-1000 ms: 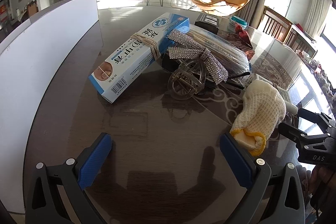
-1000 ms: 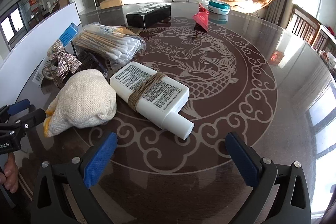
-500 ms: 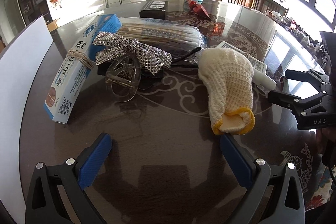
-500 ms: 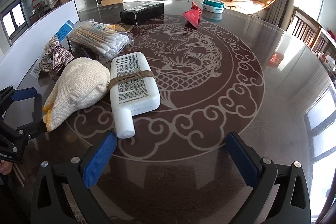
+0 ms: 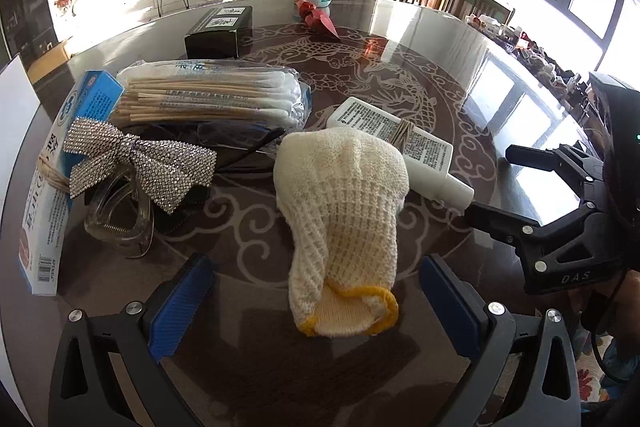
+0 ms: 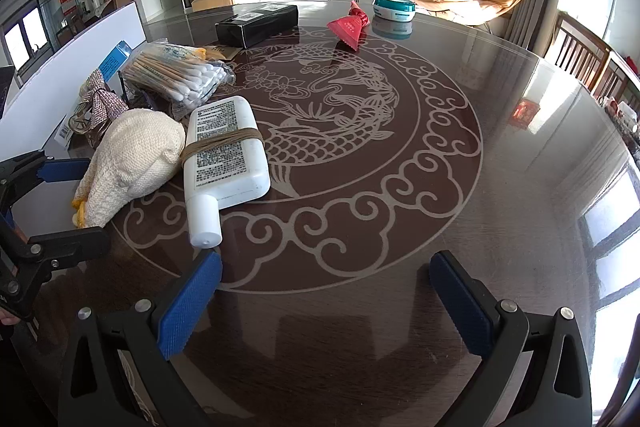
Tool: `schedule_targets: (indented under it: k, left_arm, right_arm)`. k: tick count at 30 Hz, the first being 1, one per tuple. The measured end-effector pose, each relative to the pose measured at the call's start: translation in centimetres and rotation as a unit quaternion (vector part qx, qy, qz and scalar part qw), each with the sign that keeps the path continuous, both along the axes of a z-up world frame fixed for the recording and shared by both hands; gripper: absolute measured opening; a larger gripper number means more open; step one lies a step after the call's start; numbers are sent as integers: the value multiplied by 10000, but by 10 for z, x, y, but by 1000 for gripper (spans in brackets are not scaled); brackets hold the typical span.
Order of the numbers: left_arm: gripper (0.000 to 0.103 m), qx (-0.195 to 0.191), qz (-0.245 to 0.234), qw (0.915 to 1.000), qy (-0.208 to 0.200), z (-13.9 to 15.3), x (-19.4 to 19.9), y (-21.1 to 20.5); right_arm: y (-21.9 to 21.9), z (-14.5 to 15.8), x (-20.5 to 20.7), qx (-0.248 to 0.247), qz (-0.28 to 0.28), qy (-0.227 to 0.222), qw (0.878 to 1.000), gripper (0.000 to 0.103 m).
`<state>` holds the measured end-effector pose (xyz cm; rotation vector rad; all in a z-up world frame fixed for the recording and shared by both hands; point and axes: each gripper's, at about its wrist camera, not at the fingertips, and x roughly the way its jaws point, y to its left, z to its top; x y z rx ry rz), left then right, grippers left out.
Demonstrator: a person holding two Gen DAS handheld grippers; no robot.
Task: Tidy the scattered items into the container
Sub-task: 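Grasp the cream knitted glove with the left gripper and lift it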
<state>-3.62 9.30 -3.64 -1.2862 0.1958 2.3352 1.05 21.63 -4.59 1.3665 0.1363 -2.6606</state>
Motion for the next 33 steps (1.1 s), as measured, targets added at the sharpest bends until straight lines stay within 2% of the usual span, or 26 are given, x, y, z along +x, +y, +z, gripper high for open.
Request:
schedule_targets:
  k: [6, 15, 20, 21, 23, 24, 27, 33]
  left_arm:
    - [103, -490, 215, 9985, 135, -4, -19, 19]
    - [103, -497, 647, 9966, 105, -5, -33, 28]
    - [102, -563, 718, 9958, -21, -5, -36, 29]
    - [96, -542, 754, 9957, 34, -3, -34, 28]
    - [57, -483, 757, 9958, 188, 2, -29, 24]
    - [51, -488, 764, 9957, 200, 4, -29, 23]
    - [47, -349, 792, 9961, 160, 5, -21, 13]
    - [47, -470, 570, 9970, 238, 4, 20, -18]
  right_arm:
    - [0, 0, 0, 0, -1, 1, 10000, 103]
    - [0, 0, 0, -1, -1, 0, 10000, 103]
    - [0, 0, 0, -2, -1, 0, 10000, 103]
    - [0, 0, 0, -1, -1, 0, 10000, 103]
    - [0, 0, 0, -2, -1, 0, 10000, 103]
    - [0, 0, -1, -2, -2, 0, 10000, 103]
    - [0, 0, -1, -2, -2, 0, 10000, 103]
    - [0, 0, -1, -2, -3, 0, 10000, 103]
